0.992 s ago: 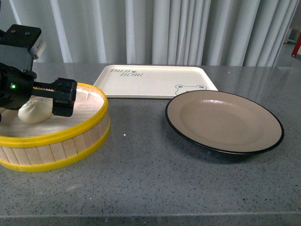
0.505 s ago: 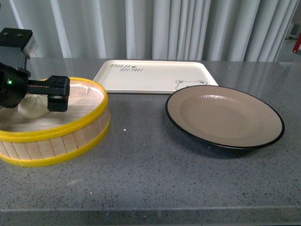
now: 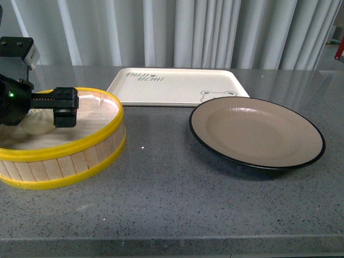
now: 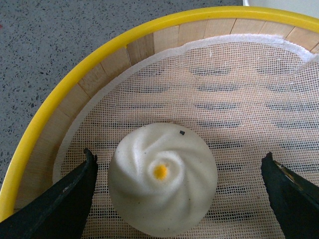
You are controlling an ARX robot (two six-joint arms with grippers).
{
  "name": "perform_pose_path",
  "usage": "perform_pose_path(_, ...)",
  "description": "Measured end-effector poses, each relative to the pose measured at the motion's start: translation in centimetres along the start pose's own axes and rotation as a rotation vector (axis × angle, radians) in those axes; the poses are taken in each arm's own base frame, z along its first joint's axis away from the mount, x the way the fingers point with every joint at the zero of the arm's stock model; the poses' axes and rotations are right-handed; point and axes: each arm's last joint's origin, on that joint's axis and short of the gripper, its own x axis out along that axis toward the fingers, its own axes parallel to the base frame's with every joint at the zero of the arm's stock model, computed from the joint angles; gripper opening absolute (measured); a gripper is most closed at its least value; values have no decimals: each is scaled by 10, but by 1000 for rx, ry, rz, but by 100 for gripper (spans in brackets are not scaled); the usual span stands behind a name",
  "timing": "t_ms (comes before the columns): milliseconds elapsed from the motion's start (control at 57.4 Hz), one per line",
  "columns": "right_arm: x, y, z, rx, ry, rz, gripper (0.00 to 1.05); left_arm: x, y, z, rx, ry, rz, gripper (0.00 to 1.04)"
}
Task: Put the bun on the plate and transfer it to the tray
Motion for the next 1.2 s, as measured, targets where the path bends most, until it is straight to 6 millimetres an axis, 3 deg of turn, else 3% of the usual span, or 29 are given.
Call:
perform_pose_path(435,0,0,0,0,0,0,96,0,-3,1,3,-3,-9,25)
perform_pose_path(540,0,0,0,0,0,0,96,-8,-11,9,2,-29,-56,6)
perform_pose_path(644,0,0,0,0,0,0,96,-33,-30,26,11,-100,-155,5)
perform_pose_path(714,0,0,0,0,0,0,96,-61,-57,37,42,-161,-257,5)
perform_pose_path(836,0,0,0,0,0,0,96,-86,-101,33,94,-167,-386,5)
perform_pose_path(1079,0,0,0,0,0,0,96,-111,-188,6,222,-125,-551,5)
perform_pose_path(1201,0,0,0,0,0,0,96,-109,-214,3,254,-113,-566,5)
